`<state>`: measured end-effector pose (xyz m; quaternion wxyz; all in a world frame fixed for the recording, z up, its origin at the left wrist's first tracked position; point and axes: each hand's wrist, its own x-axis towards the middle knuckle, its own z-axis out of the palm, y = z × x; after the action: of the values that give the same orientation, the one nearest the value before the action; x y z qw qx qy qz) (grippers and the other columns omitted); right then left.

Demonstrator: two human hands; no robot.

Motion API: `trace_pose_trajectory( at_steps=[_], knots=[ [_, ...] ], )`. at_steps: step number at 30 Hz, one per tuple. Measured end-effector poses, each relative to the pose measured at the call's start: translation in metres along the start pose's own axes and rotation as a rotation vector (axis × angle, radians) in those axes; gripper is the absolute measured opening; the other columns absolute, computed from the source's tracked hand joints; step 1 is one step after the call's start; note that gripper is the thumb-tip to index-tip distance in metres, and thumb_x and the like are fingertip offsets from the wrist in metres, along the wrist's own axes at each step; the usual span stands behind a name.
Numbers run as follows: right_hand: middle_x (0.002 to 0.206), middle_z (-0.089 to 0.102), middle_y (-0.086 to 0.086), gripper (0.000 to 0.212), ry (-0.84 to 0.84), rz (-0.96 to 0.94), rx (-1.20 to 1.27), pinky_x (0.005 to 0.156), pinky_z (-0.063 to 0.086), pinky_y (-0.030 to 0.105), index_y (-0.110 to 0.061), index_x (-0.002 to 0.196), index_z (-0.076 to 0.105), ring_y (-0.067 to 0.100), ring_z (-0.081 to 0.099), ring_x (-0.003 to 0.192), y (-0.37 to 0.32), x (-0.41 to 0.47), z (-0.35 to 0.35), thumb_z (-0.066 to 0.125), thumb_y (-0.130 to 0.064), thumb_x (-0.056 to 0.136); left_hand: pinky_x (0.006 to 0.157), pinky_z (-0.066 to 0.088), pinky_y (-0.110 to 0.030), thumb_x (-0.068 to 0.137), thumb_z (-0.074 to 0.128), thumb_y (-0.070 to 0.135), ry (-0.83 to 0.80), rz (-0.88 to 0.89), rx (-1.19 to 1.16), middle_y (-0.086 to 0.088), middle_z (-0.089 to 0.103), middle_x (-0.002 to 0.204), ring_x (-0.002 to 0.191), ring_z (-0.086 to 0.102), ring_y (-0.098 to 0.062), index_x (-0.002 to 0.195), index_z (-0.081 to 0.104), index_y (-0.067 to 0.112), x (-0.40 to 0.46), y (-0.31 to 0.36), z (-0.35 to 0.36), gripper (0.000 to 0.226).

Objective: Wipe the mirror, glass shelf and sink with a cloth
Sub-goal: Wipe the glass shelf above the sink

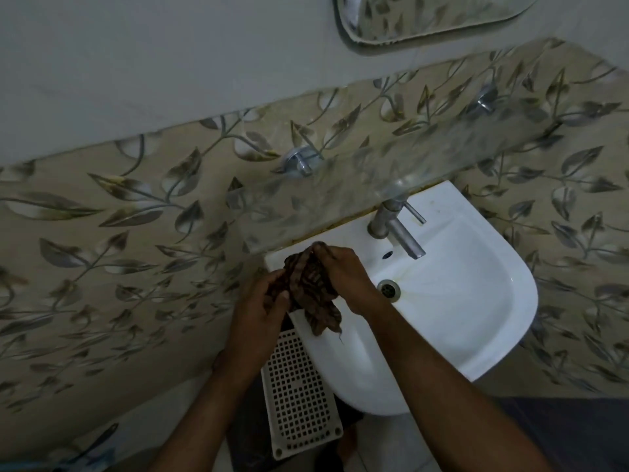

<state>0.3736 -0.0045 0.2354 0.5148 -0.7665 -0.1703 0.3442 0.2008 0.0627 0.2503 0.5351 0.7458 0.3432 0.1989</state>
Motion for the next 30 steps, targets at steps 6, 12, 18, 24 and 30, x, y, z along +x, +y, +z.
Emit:
trace_pose_trajectory(
  at_steps=[6,12,18,24,30],
  knots=[
    [0.111,0.069,0.007,0.021,0.258,-0.210,-0.209,0.091,0.050,0.036,-0.010,0.111,0.067,0.019,0.061,0.100,0.006,0.037,0.004,0.056,-0.024,0.100,0.110,0.036,-0.013,0.102,0.051,0.011,-0.086,-0.088,-0.076,0.017,0.048,0.147,0.132,0.046,0.006,0.149,0.038,0.035,0.007,-0.018,0.011,0.054],
    [0.154,0.037,0.013,0.069,0.240,-0.392,-0.644,0.117,0.029,0.049,-0.021,0.148,0.041,0.030,0.033,0.142,0.062,0.016,0.058,0.037,-0.064,0.094,0.113,0.031,-0.020,0.104,0.048,0.016,-0.033,-0.101,0.100,0.018,0.041,0.147,0.131,0.041,0.005,0.141,0.040,0.039,0.017,-0.032,0.020,0.045],
    [0.162,0.023,0.016,0.060,0.181,-0.519,-0.831,0.124,0.019,0.049,-0.018,0.157,0.023,0.030,0.014,0.153,0.096,0.041,0.056,0.047,-0.033,0.104,0.120,0.014,-0.022,0.102,0.050,0.020,-0.130,-0.044,0.308,0.004,0.026,0.163,0.148,0.021,-0.007,0.157,0.026,0.020,0.039,-0.038,0.026,0.060],
    [0.151,0.043,-0.009,0.034,0.381,-0.407,-0.623,0.121,0.026,0.046,-0.041,0.139,0.047,0.011,0.033,0.144,0.081,0.076,-0.017,0.041,-0.033,0.106,0.119,0.012,-0.020,0.103,0.049,0.027,-0.237,0.031,0.366,0.005,0.023,0.163,0.144,0.018,-0.001,0.156,0.023,0.023,0.054,-0.034,0.038,0.060],
    [0.118,0.067,0.005,0.023,0.305,-0.479,-0.499,0.100,0.049,0.045,-0.016,0.111,0.067,0.023,0.061,0.112,0.065,0.055,0.000,0.045,-0.018,0.105,0.118,0.014,-0.020,0.103,0.049,0.024,-0.179,0.026,0.349,0.004,0.029,0.160,0.140,0.019,0.002,0.156,0.028,0.020,0.055,-0.045,0.042,0.057]
  ],
)
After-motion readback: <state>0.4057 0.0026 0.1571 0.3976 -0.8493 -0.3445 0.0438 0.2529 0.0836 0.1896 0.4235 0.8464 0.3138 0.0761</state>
